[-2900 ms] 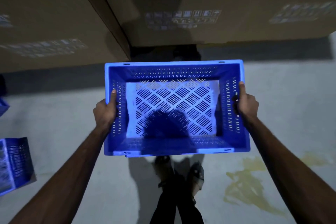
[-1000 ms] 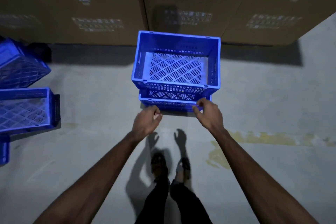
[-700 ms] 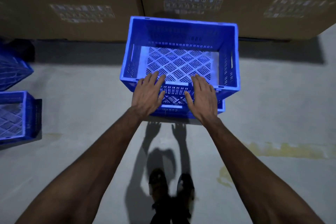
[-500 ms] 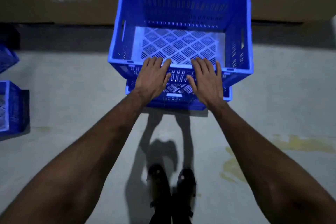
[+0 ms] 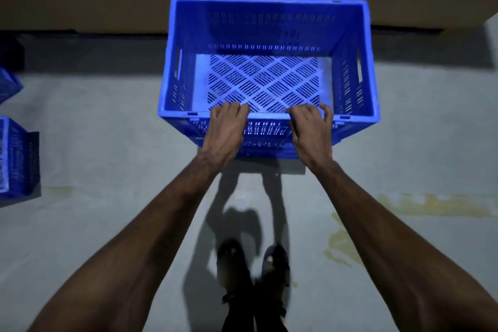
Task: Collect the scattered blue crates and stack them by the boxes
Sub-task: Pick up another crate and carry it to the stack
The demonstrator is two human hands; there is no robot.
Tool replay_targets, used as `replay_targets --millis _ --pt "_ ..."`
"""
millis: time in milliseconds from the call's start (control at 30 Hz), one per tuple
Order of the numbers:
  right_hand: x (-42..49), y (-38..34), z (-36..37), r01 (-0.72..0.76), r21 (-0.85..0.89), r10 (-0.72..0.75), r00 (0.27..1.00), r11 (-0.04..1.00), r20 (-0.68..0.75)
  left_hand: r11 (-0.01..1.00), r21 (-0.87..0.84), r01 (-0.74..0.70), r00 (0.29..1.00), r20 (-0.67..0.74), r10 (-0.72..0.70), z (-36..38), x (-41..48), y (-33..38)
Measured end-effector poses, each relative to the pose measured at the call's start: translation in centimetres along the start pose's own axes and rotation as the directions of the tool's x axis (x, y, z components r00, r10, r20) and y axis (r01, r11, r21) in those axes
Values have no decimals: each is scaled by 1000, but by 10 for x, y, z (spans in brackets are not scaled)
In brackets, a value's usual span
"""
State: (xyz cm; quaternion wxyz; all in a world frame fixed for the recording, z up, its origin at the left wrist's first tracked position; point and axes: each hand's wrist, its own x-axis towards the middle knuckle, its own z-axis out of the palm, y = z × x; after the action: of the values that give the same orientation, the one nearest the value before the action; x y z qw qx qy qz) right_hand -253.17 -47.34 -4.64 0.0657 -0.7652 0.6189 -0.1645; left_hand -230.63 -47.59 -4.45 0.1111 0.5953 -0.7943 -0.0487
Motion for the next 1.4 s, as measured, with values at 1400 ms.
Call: replay_targets --millis 1400 --pt "9 -7 2 -94 -110 100 994 989 43 996 -30 86 996 9 -86 3 10 -1"
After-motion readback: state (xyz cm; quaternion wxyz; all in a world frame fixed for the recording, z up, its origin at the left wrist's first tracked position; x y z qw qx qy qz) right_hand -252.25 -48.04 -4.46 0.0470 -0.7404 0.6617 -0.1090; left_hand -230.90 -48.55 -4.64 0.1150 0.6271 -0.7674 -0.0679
